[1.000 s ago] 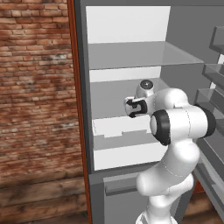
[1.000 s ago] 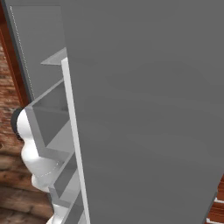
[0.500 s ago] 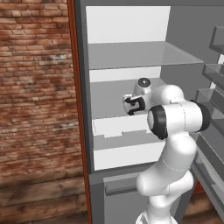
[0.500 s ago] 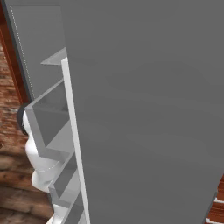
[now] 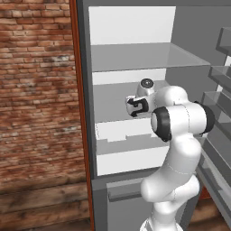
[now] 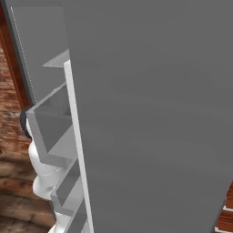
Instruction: Grab the lime and onion from the fridge, place them in the blender, close the lid, and turn on the blender to create a marinade.
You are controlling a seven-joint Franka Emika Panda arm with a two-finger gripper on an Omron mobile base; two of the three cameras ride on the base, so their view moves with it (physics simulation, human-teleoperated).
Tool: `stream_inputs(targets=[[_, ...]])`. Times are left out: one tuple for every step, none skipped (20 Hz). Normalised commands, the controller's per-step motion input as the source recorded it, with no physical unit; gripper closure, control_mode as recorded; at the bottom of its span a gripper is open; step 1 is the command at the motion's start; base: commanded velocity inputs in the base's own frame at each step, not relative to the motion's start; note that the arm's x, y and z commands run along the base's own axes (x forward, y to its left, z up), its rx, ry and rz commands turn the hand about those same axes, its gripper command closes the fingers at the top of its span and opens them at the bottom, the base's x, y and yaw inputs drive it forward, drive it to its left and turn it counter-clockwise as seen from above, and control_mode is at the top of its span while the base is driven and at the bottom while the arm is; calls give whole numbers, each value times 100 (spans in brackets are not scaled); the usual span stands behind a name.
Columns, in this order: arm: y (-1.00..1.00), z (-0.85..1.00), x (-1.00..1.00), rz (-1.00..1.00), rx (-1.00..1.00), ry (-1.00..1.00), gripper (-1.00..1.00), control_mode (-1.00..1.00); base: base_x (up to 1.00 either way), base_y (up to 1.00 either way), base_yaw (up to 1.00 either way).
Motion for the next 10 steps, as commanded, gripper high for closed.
stream_inputs(targets=[[0,-44,0,0,0,0,100,-100,0,0,0],[0,-36,0,0,3,0,100,-100,0,0,0],[0,-13,0,0,0,0,100,-100,0,0,0],[0,-6,0,0,6,0,100,-100,0,0,0],[0,0,0,0,7,0,100,-100,0,0,0],[0,0,0,0,0,0,100,-100,0,0,0],[0,0,0,0,0,0,100,-100,0,0,0],[0,0,0,0,0,0,100,-100,0,0,0],[0,0,-5,0,0,0,100,-100,0,0,0],[0,0,-30,0,0,0,100,-100,0,0,0]])
